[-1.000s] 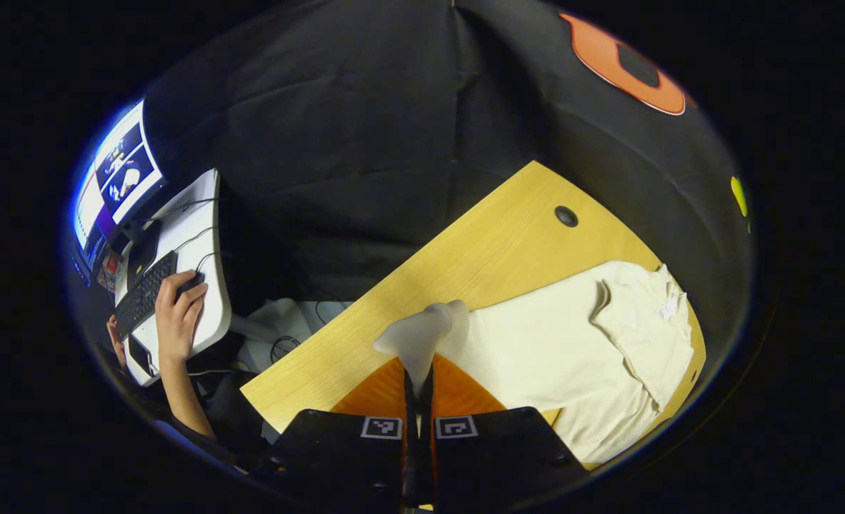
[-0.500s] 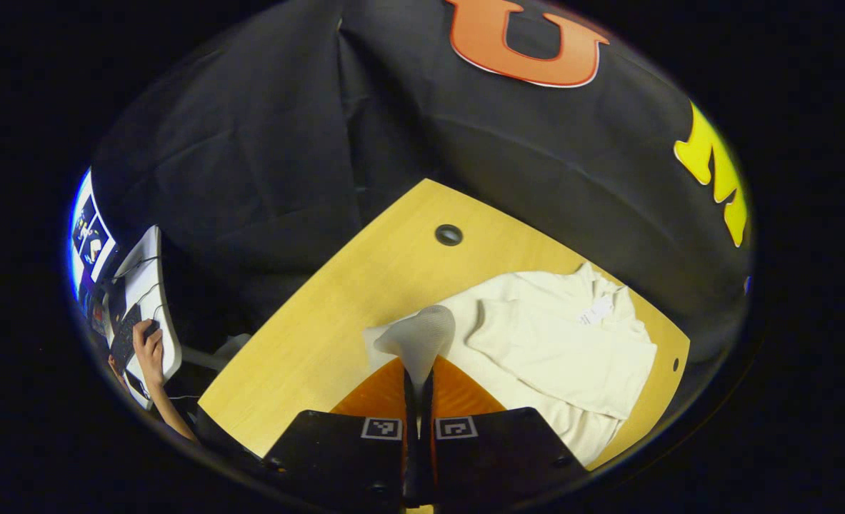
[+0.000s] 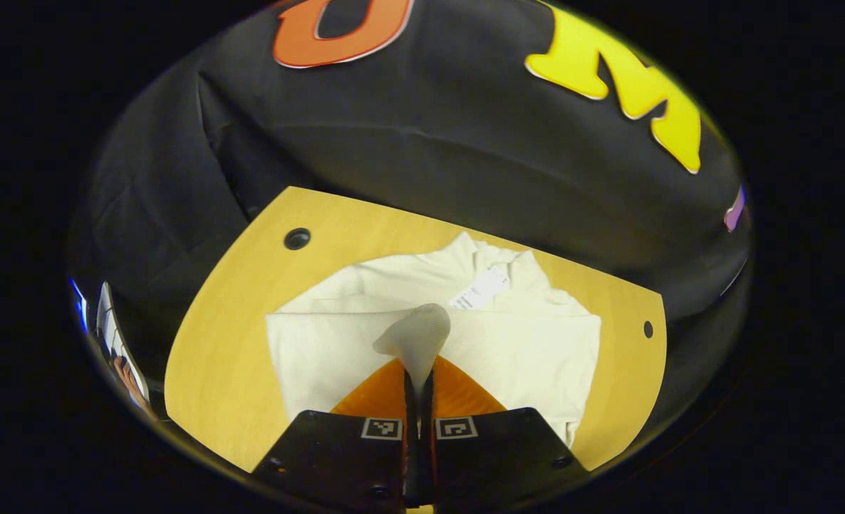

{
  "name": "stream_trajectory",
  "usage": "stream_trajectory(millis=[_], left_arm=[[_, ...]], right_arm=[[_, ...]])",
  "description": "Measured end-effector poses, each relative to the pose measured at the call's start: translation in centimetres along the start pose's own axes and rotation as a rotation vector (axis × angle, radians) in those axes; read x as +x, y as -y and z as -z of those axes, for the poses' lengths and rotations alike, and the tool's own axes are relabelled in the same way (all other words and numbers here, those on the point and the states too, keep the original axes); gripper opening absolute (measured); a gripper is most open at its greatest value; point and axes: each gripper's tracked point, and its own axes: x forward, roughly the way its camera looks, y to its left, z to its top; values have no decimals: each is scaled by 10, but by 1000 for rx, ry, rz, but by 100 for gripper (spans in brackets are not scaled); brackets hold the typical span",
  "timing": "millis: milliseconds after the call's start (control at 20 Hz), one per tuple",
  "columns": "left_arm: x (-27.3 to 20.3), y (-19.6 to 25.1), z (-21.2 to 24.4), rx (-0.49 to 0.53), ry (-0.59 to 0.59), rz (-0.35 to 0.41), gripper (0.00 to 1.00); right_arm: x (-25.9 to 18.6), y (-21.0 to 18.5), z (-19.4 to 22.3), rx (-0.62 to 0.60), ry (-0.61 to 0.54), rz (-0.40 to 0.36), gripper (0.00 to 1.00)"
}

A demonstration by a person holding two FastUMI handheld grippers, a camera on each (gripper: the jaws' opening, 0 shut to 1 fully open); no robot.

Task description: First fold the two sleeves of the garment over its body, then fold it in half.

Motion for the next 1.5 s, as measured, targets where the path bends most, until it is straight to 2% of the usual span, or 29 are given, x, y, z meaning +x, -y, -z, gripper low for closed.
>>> stream_trajectory(millis=[50, 200, 350, 400, 450, 550, 800, 850, 900, 950, 1050, 1100, 1150, 1200, 1250, 1300, 1350, 1400, 1450, 1500], left_arm=[[5, 21, 1, 20, -1, 21, 3], [19, 78, 7, 91, -20, 67, 3], [35, 122, 14, 139, -37, 96, 3], [40, 139, 14, 152, -28, 123, 3], [46, 154, 15, 168, -31, 142, 3], [57, 180, 21, 190, -57, 173, 3], [70, 216, 20, 219, -99, 208, 6], [73, 221, 33, 215, -94, 215, 7], [65, 226, 66, 210, -85, 216, 8], [66, 225, 21, 208, -79, 213, 9], [63, 220, 17, 197, -62, 210, 19], [60, 219, 14, 180, -40, 222, 36], [52, 216, 10, 171, -22, 225, 40], [45, 210, 7, 166, -6, 218, 80], [36, 202, 2, 164, 20, 207, 71], [25, 194, -5, 159, 58, 204, 78], [13, 185, -12, 159, 100, 194, 81], [-2, 175, -20, 161, 137, 191, 92], [-15, 165, -24, 161, 172, 184, 99], [-30, 150, -29, 164, 209, 181, 99]], right_arm=[[2, 5, 3, 4, -10, 7, 98], [3, 20, 11, 1, -32, 32, 95], [5, 35, 20, 8, -57, 56, 98], [5, 40, 24, 11, -66, 66, 95], [6, 46, 28, 12, -74, 76, 98], [8, 55, 37, 17, -97, 96, 98], [10, 62, 48, 36, -127, 108, 98], [10, 62, 48, 31, -125, 108, 98], [9, 60, 48, 29, -126, 104, 98], [8, 59, 50, 29, -128, 100, 98], [7, 57, 49, 29, -126, 93, 98], [7, 54, 47, 28, -124, 87, 98], [7, 50, 48, 25, -121, 72, 98], [7, 45, 46, 20, -118, 64, 98], [7, 42, 46, 15, -115, 58, 98], [7, 37, 44, 12, -112, 50, 98], [8, 32, 43, 10, -109, 40, 98], [8, 24, 41, 6, -103, 27, 98], [9, 17, 41, -3, -96, 16, 98], [10, 9, 39, -14, -88, 6, 95]])
